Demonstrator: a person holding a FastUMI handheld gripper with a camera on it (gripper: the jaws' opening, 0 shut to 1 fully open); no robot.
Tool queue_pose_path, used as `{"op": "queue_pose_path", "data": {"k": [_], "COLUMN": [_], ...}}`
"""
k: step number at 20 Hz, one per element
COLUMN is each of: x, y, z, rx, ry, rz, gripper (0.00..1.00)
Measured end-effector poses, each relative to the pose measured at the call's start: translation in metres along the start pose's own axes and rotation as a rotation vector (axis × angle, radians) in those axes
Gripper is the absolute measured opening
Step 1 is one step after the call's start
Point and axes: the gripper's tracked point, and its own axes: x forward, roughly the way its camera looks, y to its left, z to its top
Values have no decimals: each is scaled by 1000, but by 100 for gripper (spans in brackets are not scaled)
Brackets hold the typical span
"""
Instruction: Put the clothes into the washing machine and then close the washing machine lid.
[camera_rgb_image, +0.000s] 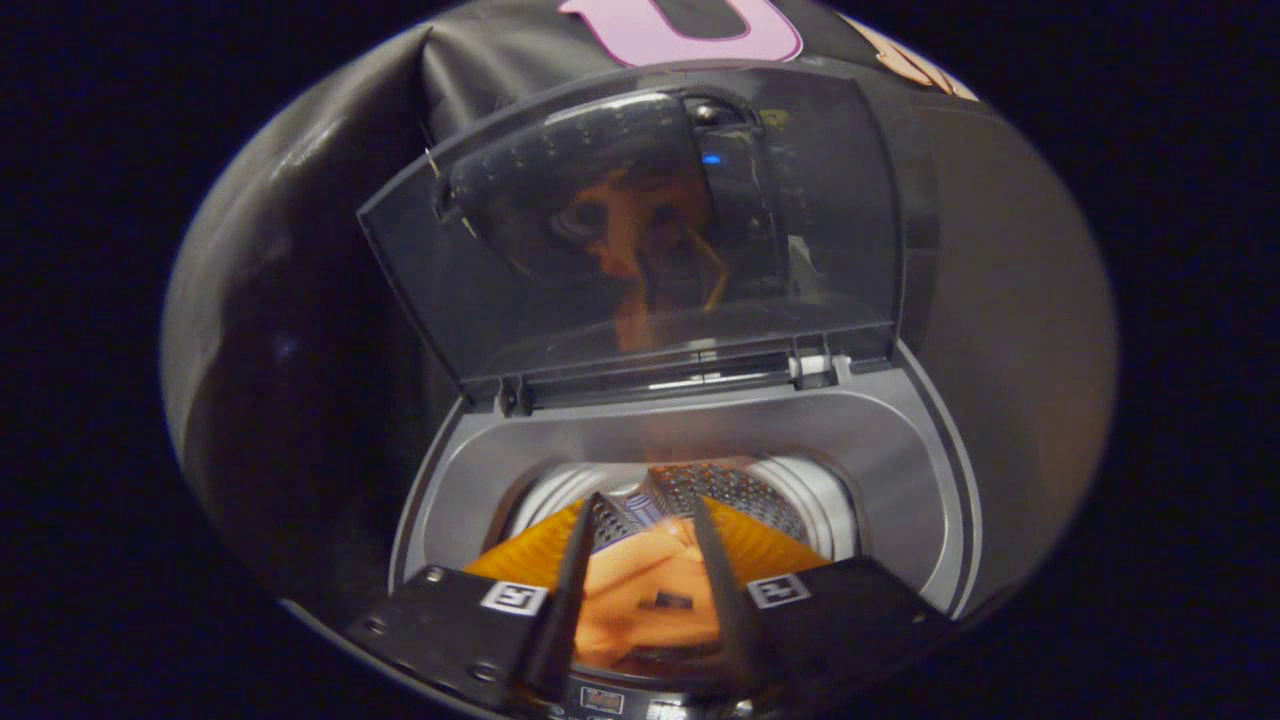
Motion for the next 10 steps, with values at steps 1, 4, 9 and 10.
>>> {"op": "queue_pose_path", "data": {"k": [1,4,9,10], "x": [-3,-16,-37,-47], "y": [-4,-7,1,5], "z": [4,20,47,58], "rx": [-12,-38,-76,-89], "ry": [-3,-42,-99,-116], "rz": [-13,-32,-42,-38], "gripper": [63,98,98,98]}}
